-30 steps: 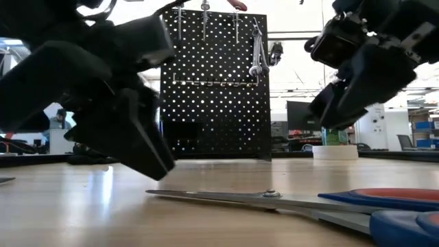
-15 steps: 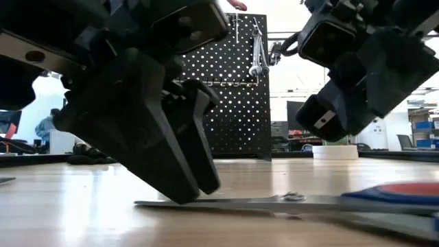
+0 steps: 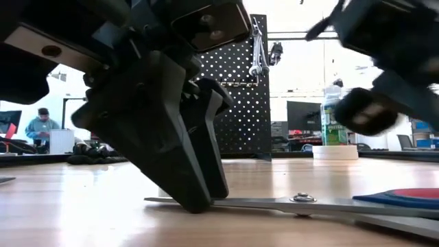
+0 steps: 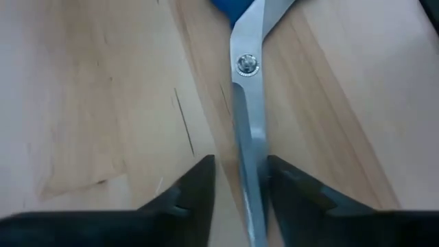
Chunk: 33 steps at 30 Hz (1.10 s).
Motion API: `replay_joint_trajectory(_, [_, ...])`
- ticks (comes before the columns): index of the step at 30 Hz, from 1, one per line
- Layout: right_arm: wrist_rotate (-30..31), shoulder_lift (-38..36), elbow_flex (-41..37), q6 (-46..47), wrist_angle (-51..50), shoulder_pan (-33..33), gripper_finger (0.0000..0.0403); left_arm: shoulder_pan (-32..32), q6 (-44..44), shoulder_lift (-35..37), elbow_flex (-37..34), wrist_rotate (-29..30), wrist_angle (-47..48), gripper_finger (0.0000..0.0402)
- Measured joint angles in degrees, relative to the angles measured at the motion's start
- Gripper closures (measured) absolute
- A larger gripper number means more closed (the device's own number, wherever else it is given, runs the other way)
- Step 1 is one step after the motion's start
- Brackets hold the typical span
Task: Hang tools onto peg board
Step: Hang the blue scissors on the pegboard
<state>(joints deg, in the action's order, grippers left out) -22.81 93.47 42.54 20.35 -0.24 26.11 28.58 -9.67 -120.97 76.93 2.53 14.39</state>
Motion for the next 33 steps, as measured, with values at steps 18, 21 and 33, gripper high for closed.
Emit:
replay_joint_trajectory(18, [27.0,-2.9,1.5,-0.9,-5.1,2.8,0.0317,-0.5,-12.6,0.0,-2.3,10.9,-1.2,0.0391])
replay_joint_trajectory(21, [33.2,-6.3,1.5,-1.1,-5.6,3.2,0.0323,-0.7,-15.0,0.0,-2.5,15.5,-1.4,0.0394])
replay_joint_trajectory(33, [43.0,-24.9,-1.2,4.1,-10.5,5.0,0.0330,-1.3,-16.3,0.2,-2.8,26.3,0.6,0.0398])
